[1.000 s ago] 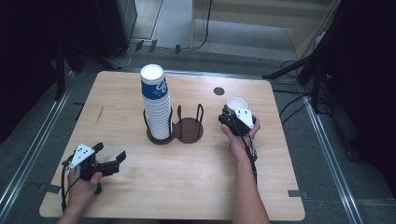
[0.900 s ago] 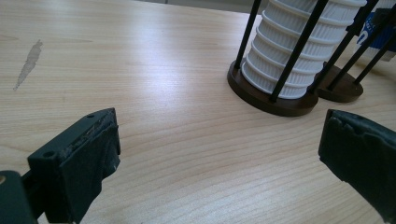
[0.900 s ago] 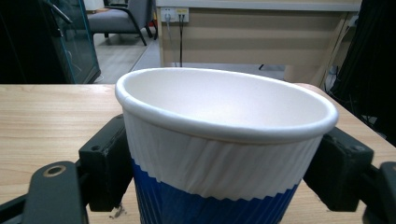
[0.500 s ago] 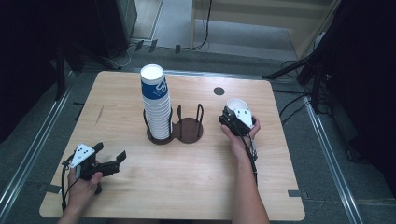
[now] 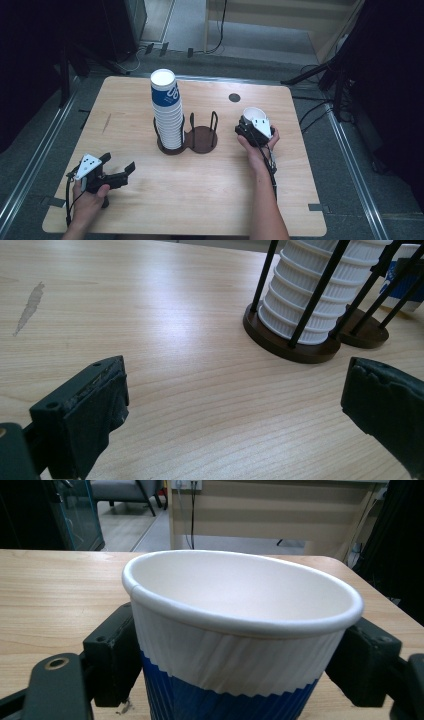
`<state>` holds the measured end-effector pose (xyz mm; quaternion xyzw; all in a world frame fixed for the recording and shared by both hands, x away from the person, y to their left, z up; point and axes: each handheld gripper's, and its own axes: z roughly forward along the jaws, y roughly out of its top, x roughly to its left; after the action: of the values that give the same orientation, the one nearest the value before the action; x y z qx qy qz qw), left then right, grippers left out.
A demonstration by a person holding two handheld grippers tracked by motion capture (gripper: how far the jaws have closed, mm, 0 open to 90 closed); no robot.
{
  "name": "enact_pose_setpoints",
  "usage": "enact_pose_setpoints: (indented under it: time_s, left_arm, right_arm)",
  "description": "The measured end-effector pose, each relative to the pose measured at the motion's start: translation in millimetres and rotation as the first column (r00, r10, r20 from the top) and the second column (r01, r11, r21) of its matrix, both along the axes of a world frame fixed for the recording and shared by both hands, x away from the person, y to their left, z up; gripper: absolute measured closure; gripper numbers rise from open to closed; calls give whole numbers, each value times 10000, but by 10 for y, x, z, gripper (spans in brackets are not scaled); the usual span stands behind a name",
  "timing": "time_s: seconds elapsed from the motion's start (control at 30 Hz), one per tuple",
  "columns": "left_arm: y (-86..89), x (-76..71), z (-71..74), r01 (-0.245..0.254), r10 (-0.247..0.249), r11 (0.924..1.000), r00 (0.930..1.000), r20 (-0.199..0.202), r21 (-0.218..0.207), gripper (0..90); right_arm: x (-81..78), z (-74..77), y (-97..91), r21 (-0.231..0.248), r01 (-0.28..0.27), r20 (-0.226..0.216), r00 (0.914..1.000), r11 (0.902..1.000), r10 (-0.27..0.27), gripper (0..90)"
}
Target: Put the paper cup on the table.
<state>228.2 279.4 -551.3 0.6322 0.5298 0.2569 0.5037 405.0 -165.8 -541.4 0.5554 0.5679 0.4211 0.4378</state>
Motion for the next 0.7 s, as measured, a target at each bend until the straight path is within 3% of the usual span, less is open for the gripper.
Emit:
enact_pose_setpoints:
  time_s: [0.4,0.5,0.57,0.7]
  left_arm:
    - [0,0,0,5,-5,10000,10000,-1,2,0]
    - [0,0,0,2,-2,10000,10000,-4,-3,0]
    - [1,0,-1,-3,3,10000,10000,8,-12,0]
    - [1,0,0,-4,4,10000,10000,-14,-8,0]
  right_arm:
    - [-19,-12,6,-40,-97,-249,9996,9999,96,175]
    - [-20,-5,-4,52,-211,-331,9992,9998,213,119]
    - [-19,5,-16,297,-372,-451,9982,9989,386,9]
    - [-45,25,-24,352,-590,-489,9970,9976,607,0]
